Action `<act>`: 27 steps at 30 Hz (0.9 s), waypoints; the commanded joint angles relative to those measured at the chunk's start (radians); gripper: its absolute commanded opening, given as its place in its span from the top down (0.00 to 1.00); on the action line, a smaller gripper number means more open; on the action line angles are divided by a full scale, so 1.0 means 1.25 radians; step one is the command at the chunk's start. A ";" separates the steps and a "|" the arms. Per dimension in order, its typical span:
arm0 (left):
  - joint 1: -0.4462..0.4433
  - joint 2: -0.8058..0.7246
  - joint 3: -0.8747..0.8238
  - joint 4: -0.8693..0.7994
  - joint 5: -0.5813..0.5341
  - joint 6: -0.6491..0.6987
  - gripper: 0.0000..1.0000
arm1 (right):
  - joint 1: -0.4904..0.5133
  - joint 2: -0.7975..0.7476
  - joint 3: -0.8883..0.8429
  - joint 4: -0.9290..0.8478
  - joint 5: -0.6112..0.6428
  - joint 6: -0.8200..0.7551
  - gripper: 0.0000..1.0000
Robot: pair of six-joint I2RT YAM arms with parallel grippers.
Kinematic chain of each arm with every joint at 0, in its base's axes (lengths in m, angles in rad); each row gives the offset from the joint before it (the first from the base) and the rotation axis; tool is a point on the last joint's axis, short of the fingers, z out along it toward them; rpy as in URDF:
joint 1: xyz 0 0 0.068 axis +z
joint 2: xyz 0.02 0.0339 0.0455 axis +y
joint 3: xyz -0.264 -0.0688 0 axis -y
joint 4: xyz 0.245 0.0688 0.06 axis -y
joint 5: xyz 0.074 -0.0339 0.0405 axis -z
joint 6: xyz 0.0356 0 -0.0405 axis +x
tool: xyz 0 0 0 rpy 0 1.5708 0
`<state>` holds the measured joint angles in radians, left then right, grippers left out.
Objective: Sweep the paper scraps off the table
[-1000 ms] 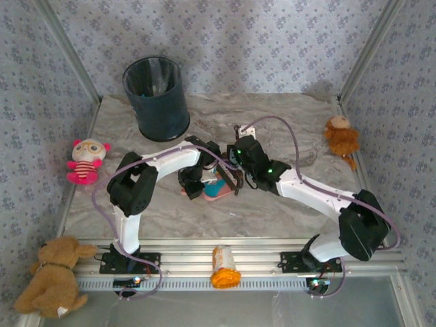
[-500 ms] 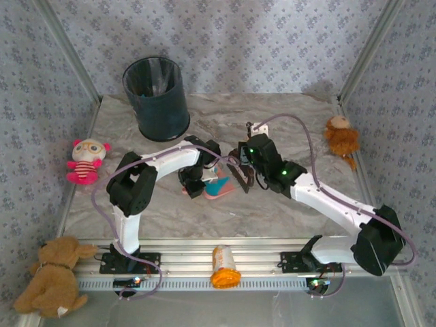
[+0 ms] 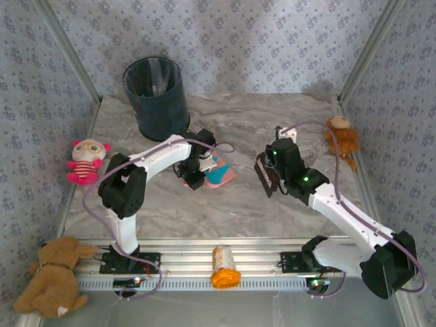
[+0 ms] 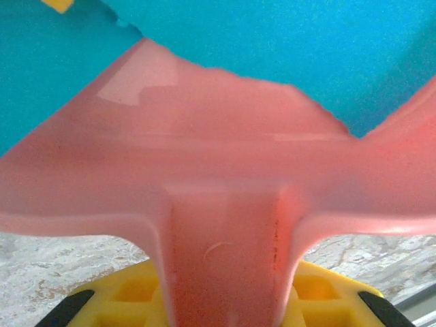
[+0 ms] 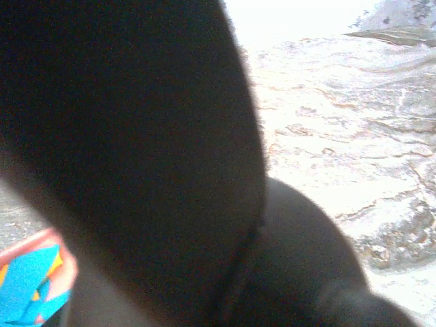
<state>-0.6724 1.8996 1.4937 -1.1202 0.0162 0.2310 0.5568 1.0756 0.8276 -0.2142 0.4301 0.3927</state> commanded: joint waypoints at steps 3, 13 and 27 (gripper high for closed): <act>0.016 -0.049 0.084 -0.006 0.058 -0.019 1.00 | -0.023 -0.030 -0.019 -0.003 0.004 -0.010 1.00; 0.055 -0.025 0.287 -0.049 0.146 -0.070 1.00 | -0.028 -0.026 -0.025 0.029 -0.034 -0.018 1.00; 0.108 0.008 0.509 -0.046 0.205 -0.179 1.00 | -0.030 -0.027 -0.027 0.027 -0.043 -0.019 1.00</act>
<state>-0.5575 1.8885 2.0750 -1.1637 0.2340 0.0563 0.5274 1.0599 0.7990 -0.2115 0.3771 0.3794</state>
